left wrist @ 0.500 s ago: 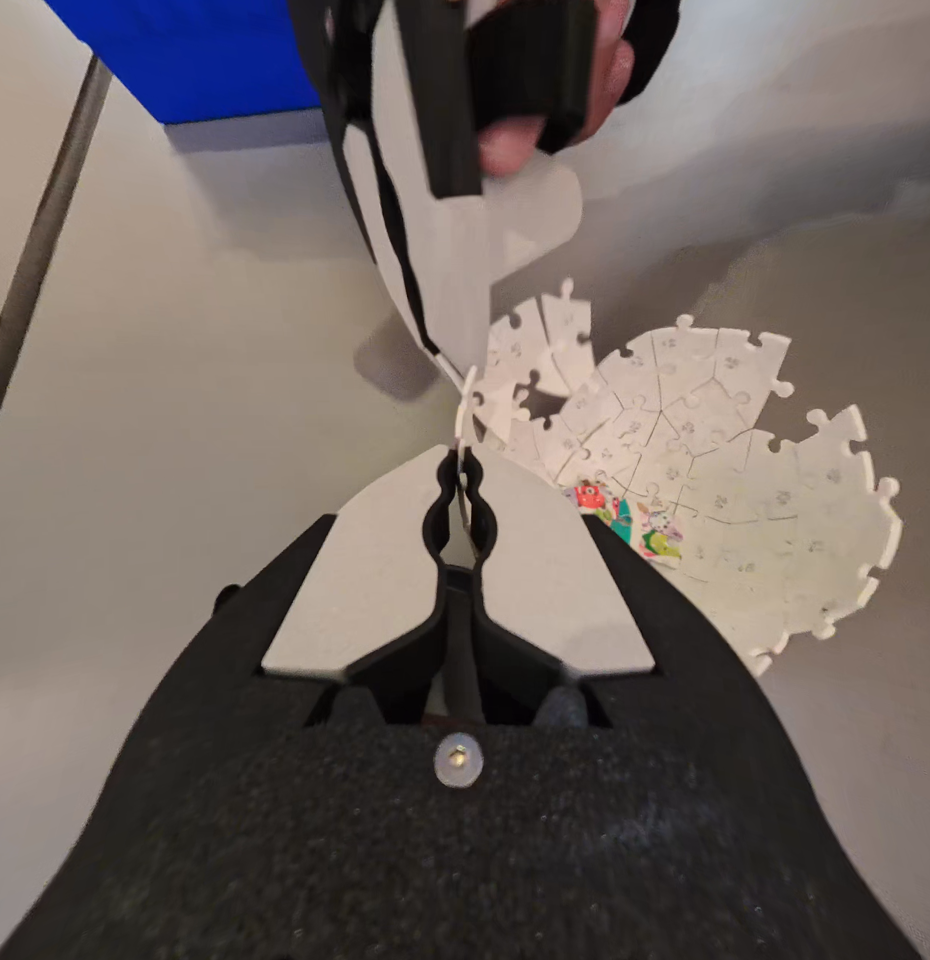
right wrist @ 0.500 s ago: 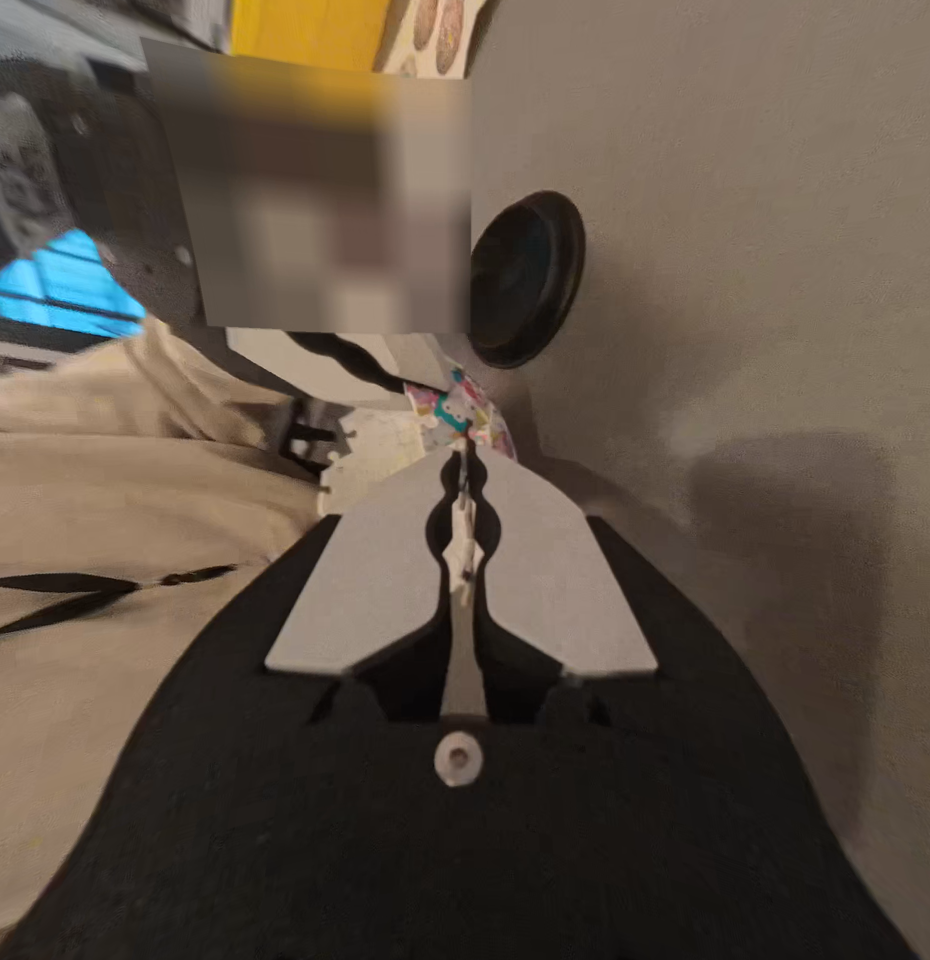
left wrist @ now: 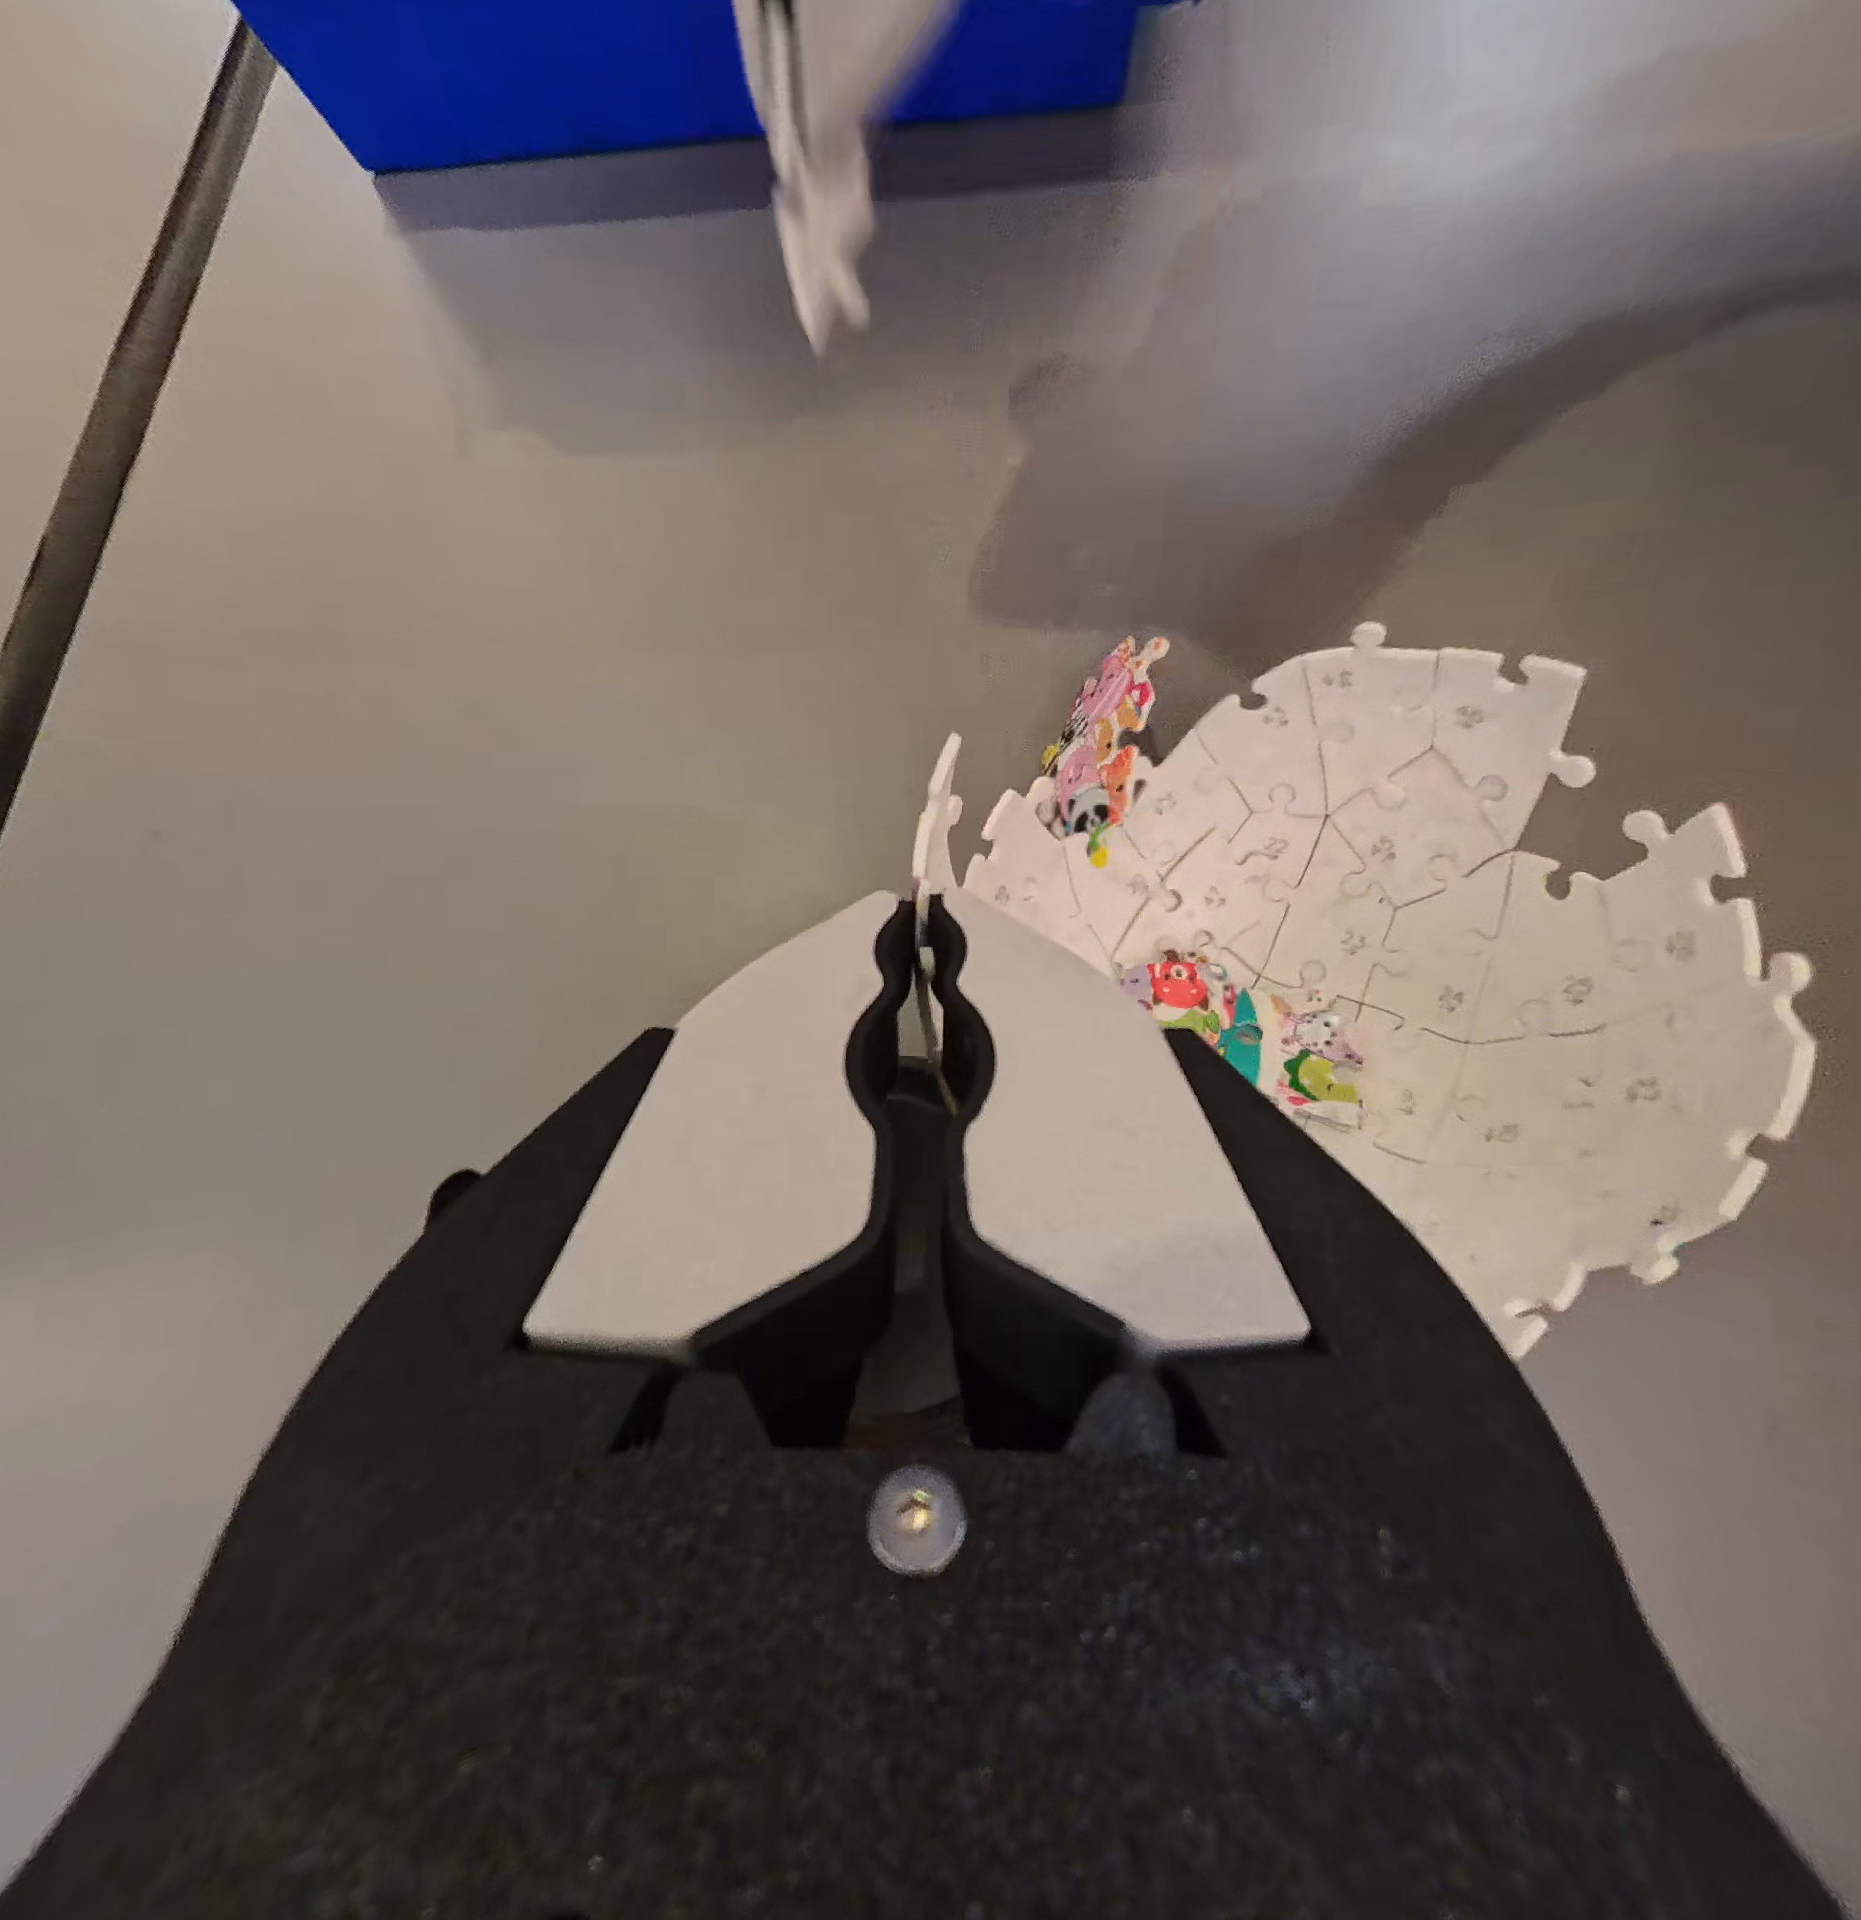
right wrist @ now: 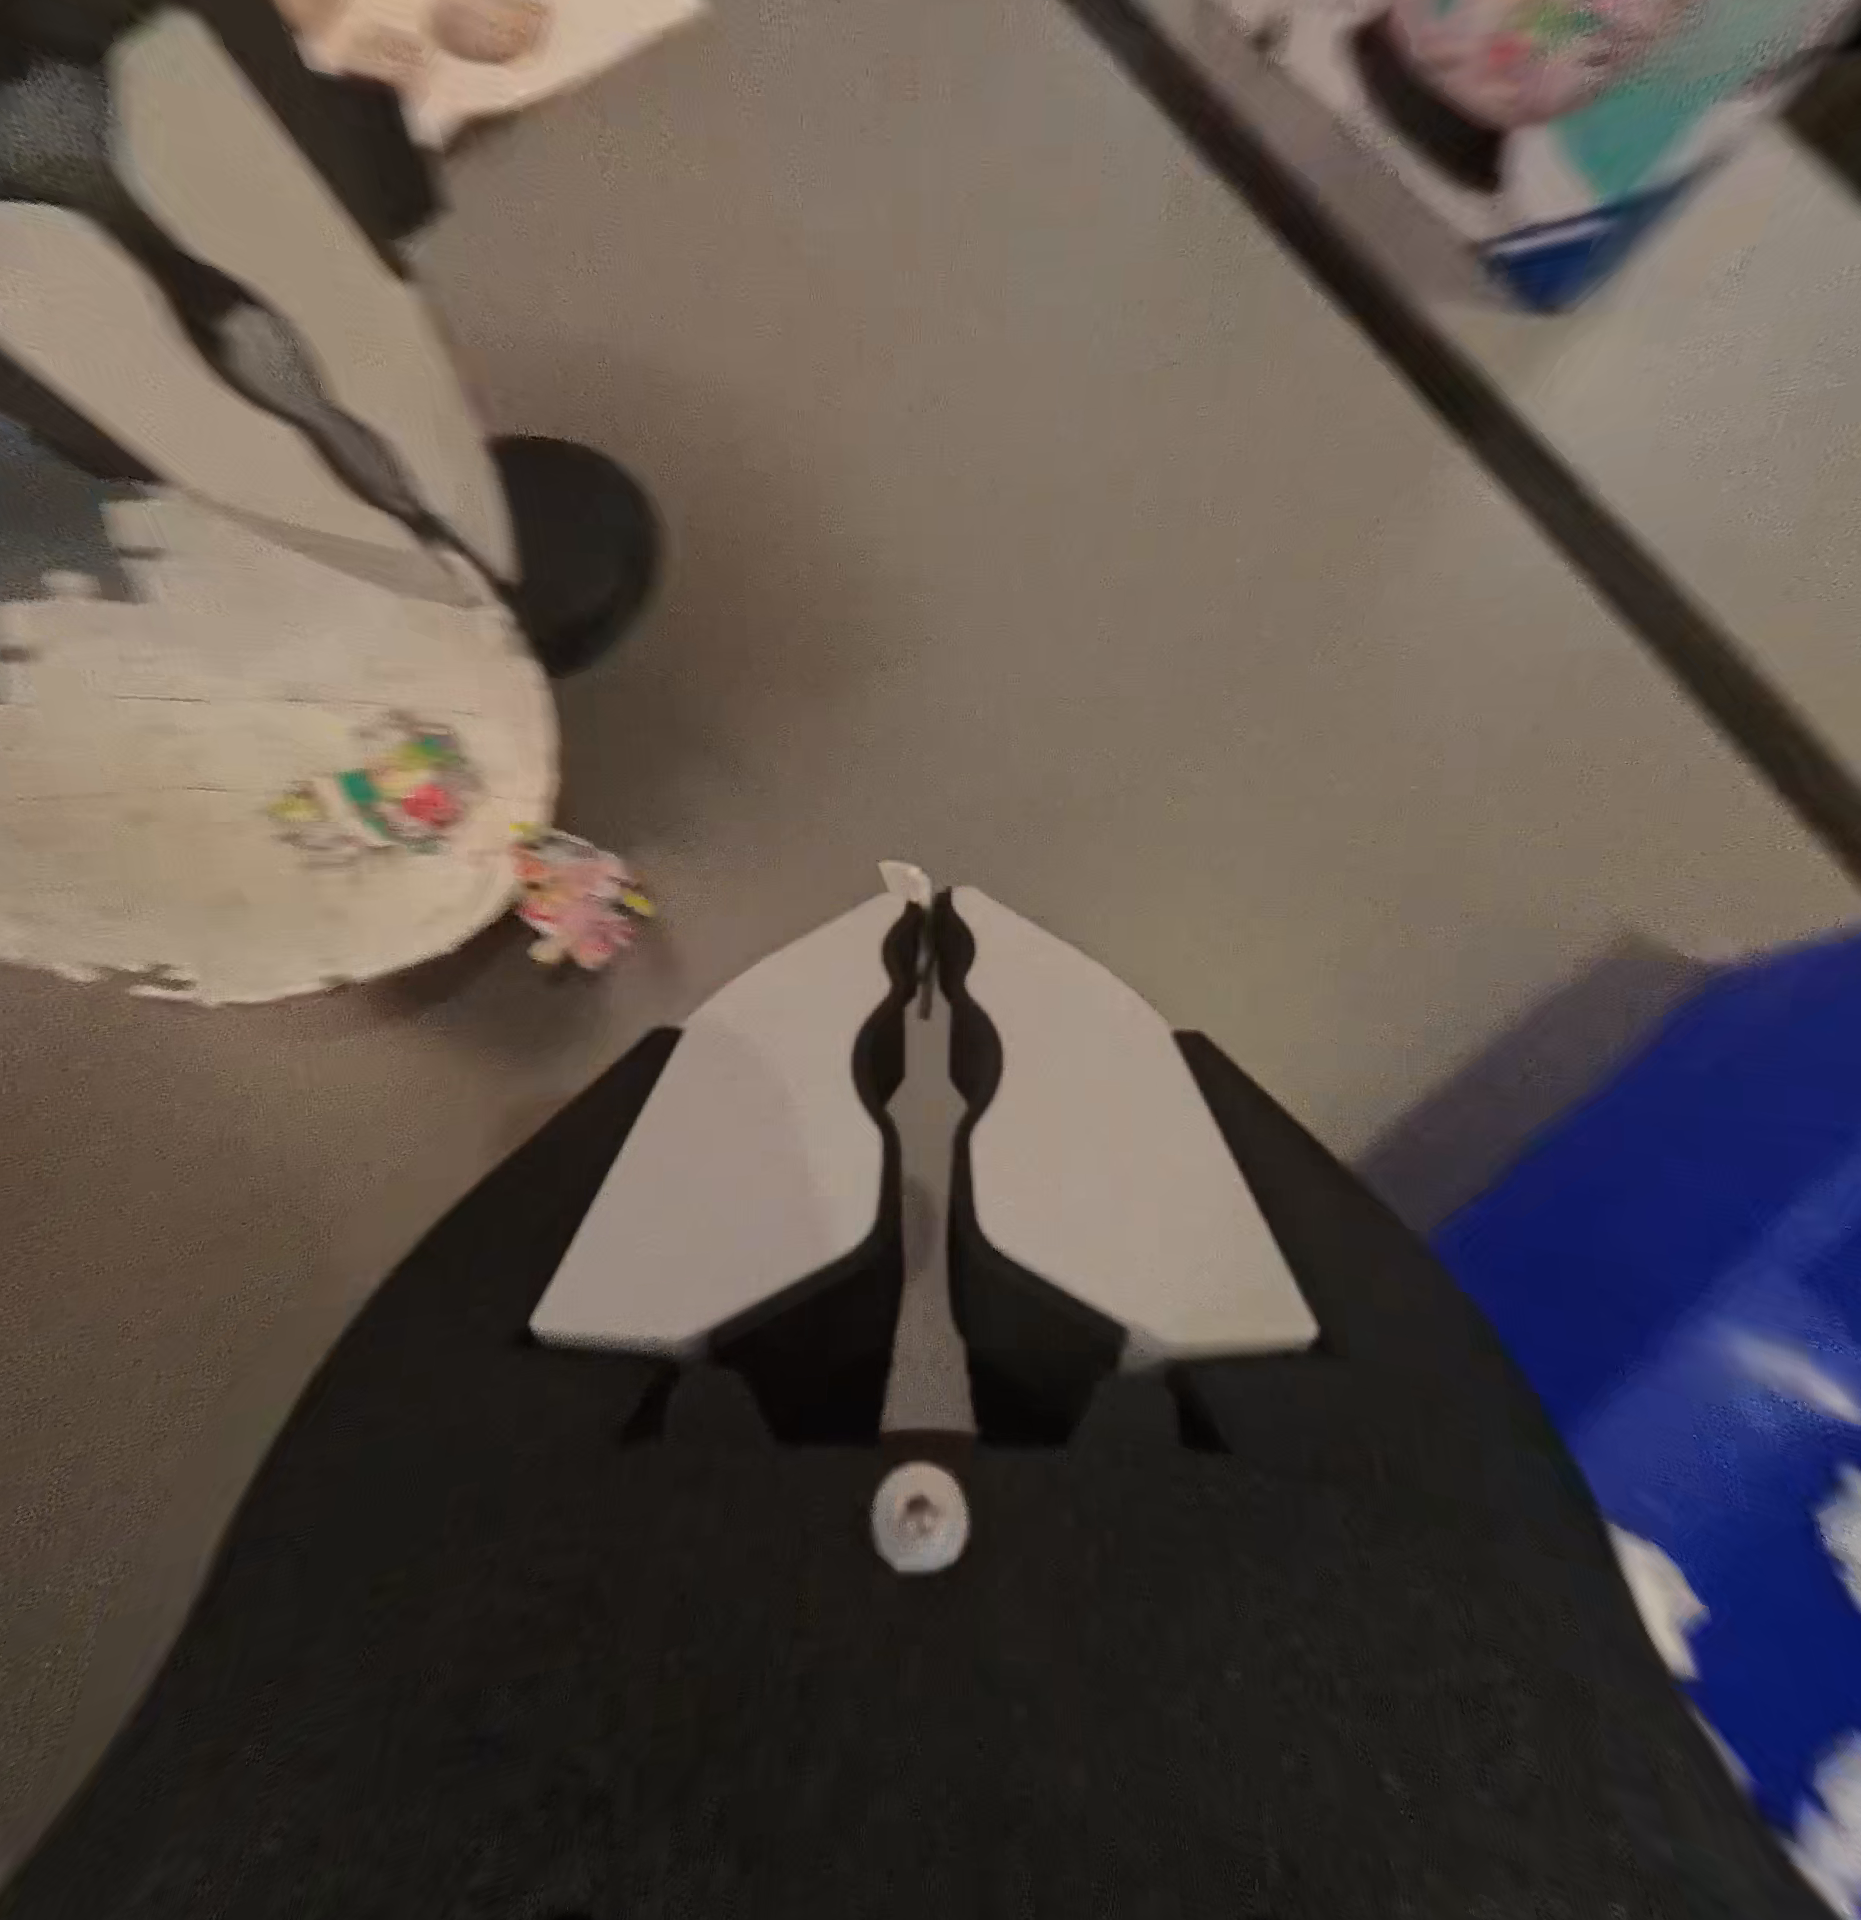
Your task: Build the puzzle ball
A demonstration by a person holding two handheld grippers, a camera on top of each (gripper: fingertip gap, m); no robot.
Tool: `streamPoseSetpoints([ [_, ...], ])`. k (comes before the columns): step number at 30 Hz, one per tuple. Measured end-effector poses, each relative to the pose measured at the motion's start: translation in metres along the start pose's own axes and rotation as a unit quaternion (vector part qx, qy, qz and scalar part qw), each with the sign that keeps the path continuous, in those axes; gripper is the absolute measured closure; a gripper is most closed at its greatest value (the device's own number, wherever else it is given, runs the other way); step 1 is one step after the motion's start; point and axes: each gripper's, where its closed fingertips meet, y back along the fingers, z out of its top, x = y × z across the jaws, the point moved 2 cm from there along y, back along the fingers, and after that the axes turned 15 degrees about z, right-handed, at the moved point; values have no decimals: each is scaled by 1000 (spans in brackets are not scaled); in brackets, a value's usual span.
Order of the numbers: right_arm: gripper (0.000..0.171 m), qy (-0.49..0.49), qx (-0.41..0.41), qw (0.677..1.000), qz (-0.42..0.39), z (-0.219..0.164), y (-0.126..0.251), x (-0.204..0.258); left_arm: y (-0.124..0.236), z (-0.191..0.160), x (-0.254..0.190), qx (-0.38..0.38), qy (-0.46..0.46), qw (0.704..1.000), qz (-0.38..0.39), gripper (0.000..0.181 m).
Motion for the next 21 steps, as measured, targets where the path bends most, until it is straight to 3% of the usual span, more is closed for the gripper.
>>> streamPoseSetpoints([
  [3, 169, -54, 41, 980, -189, -36, 74, -63, 5, -4, -1, -2, 0, 1000, 12, 179],
  [4, 164, -97, 53, 971, -210, -58, 91, -82, 7, -4, -1, -4, 2, 1000, 14, 179],
  [5, 158, -134, 17, 978, -161, -66, 96, -89, 8, -5, -2, -6, 3, 1000, 15, 179],
  [6, 170, -168, -18, 977, -132, -72, 103, -97, 9, -5, -2, -7, 3, 1000, 16, 179],
  [8, 163, -179, 34, 972, -149, -97, 117, -116, 9, -6, -3, -6, 2, 1000, 19, 179],
  [11, 164, -135, 3, 971, -196, -92, 142, -119, 11, -8, -2, -4, -2, 1000, 27, 179],
  [13, 154, -149, 32, 964, -218, -100, 153, -119, 14, -8, -2, -6, -1, 1000, 31, 180],
  [17, 151, -82, 28, 980, -177, -68, 135, -71, 16, -11, -1, -5, -3, 999, 37, 180],
  [21, 145, -6, 58, 998, -19, -56, 60, 24, 18, -13, -1, -4, -2, 999, 41, 180],
])
